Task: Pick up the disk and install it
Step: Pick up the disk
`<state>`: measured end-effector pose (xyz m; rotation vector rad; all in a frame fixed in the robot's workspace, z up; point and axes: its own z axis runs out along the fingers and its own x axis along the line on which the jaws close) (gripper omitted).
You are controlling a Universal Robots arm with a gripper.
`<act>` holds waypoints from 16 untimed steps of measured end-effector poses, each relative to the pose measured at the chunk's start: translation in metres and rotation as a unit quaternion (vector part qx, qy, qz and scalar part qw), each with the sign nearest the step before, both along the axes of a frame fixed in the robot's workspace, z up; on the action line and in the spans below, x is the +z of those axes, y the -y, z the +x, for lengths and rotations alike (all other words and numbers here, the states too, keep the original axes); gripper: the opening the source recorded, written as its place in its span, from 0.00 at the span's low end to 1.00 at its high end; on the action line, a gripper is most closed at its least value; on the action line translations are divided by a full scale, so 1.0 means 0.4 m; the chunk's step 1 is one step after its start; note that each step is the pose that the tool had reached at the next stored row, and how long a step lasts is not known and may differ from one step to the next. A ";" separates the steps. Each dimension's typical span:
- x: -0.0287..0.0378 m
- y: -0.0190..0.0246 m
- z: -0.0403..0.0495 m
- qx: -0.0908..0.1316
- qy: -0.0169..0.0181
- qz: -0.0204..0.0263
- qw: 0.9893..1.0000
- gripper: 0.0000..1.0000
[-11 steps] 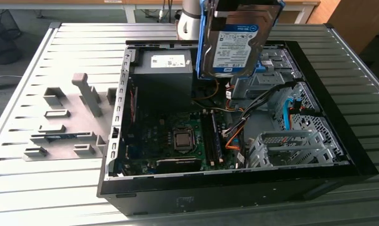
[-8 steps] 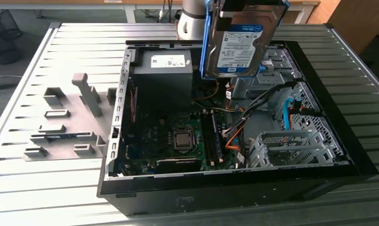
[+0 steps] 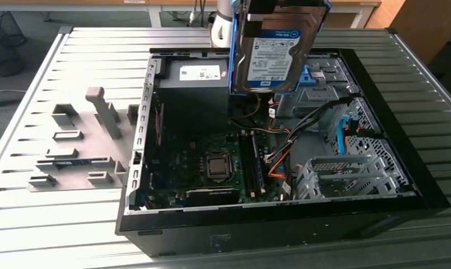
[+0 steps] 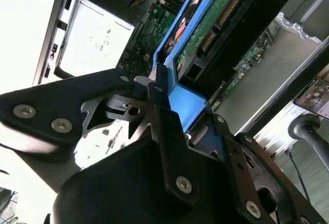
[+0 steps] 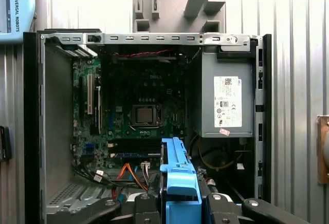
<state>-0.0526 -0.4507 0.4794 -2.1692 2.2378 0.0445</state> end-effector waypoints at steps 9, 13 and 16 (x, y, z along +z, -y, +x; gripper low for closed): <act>0.000 0.000 -0.016 0.000 0.000 0.000 1.000 0.36; 0.000 0.000 -0.023 0.000 0.000 0.000 1.000 0.36; 0.000 0.000 -0.028 0.000 0.000 0.000 1.000 0.36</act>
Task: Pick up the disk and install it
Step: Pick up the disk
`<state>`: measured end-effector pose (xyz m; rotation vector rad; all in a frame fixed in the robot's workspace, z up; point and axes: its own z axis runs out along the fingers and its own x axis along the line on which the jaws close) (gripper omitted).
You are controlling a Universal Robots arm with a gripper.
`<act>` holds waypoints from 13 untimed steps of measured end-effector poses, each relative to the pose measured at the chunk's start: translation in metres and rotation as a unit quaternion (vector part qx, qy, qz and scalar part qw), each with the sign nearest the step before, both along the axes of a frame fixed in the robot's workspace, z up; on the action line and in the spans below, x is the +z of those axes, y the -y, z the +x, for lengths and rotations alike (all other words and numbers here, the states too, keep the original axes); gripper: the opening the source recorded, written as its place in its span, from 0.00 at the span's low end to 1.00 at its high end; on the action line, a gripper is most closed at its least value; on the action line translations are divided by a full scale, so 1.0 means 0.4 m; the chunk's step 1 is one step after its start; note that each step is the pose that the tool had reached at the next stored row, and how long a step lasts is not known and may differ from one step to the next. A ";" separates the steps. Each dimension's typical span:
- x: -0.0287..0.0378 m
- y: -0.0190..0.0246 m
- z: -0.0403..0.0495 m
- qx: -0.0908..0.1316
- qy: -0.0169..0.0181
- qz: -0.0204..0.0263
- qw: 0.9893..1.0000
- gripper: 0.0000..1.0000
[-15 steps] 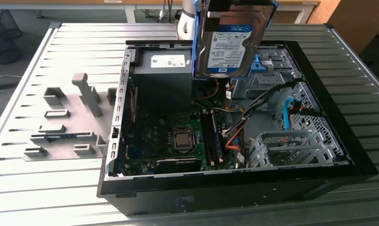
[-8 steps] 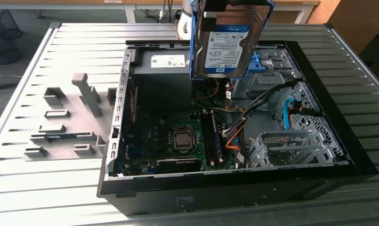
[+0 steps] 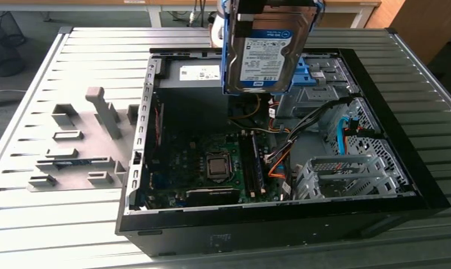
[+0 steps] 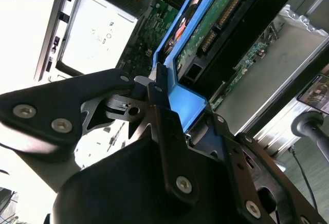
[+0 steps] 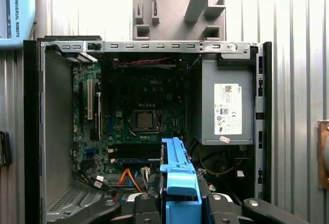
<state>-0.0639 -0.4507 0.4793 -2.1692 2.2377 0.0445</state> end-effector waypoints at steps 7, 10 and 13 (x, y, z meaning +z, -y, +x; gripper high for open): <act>0.000 0.000 -0.006 0.000 0.000 0.000 1.000 0.36; 0.000 0.000 -0.001 0.000 0.000 0.000 1.000 0.36; 0.000 0.000 -0.001 0.000 0.000 0.000 1.000 0.36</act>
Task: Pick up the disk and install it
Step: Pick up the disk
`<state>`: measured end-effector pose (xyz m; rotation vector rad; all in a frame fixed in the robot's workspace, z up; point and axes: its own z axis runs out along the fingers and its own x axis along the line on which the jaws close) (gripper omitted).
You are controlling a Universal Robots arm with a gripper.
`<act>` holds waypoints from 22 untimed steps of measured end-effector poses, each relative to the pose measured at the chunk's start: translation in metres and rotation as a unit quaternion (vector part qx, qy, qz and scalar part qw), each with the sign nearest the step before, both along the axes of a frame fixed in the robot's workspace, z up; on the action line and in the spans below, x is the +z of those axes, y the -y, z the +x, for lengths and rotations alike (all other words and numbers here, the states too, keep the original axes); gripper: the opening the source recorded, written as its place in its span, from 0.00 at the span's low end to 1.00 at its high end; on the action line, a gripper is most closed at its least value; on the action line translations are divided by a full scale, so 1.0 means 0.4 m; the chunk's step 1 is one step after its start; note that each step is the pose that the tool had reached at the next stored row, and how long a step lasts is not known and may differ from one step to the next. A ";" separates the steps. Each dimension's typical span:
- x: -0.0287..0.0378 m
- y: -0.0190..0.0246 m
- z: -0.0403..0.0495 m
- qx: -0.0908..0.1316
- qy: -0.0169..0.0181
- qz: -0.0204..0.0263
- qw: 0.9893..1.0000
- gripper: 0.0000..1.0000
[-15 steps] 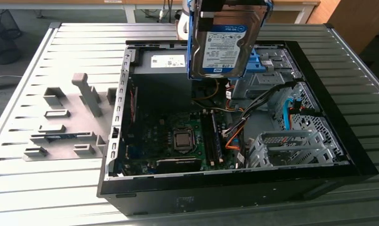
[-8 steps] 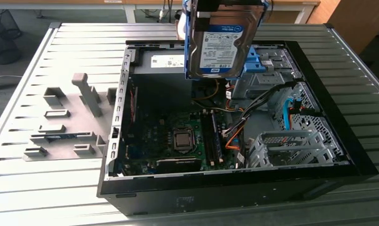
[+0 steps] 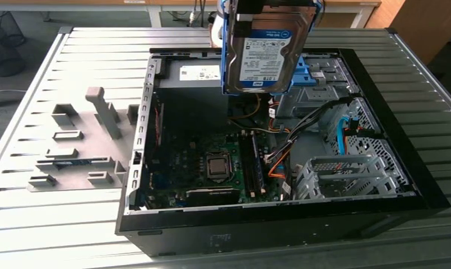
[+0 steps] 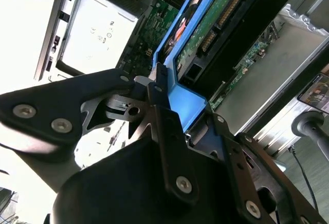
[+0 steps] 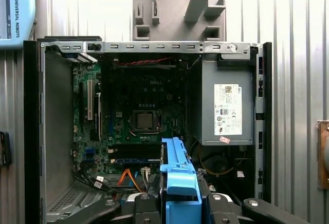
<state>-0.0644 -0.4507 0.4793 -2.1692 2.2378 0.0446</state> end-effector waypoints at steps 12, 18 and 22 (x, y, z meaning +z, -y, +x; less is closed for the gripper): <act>0.000 0.000 0.002 0.000 0.000 0.000 1.000 0.36; 0.000 0.000 0.002 0.000 0.000 0.000 1.000 0.36; 0.000 0.000 0.003 0.000 0.000 -0.007 1.000 0.36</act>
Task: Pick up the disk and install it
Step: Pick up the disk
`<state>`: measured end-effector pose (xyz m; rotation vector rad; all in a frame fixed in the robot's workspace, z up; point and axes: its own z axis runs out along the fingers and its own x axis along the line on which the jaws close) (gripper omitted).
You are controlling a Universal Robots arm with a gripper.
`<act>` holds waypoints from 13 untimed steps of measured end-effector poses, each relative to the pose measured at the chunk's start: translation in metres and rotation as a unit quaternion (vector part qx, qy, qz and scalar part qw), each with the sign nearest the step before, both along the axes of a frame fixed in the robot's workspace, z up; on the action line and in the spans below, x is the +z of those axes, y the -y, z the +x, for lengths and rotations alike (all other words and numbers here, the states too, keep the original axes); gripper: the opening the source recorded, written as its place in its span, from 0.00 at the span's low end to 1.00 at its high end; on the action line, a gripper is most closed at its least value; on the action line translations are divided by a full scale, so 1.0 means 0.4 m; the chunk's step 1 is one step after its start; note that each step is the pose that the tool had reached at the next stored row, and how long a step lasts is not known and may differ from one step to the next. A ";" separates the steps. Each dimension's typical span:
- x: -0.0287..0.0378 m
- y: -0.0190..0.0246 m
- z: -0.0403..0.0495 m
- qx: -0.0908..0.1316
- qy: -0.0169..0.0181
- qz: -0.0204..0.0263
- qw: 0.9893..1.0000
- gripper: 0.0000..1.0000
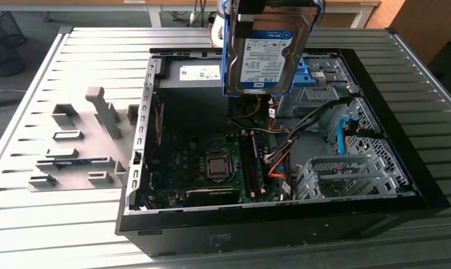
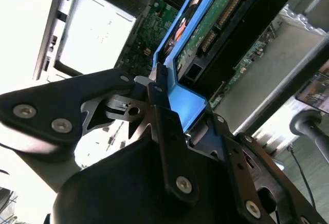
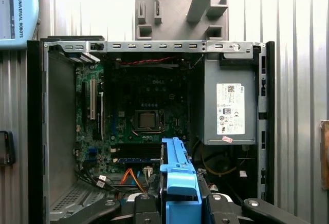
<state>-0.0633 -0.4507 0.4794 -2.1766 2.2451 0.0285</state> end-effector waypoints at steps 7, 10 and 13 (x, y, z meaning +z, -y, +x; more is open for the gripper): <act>0.000 0.002 0.000 0.000 0.000 -0.001 1.000 0.36; 0.000 0.010 0.000 0.000 0.000 -0.001 1.000 0.36; -0.001 0.017 0.000 0.000 0.000 -0.002 1.000 0.36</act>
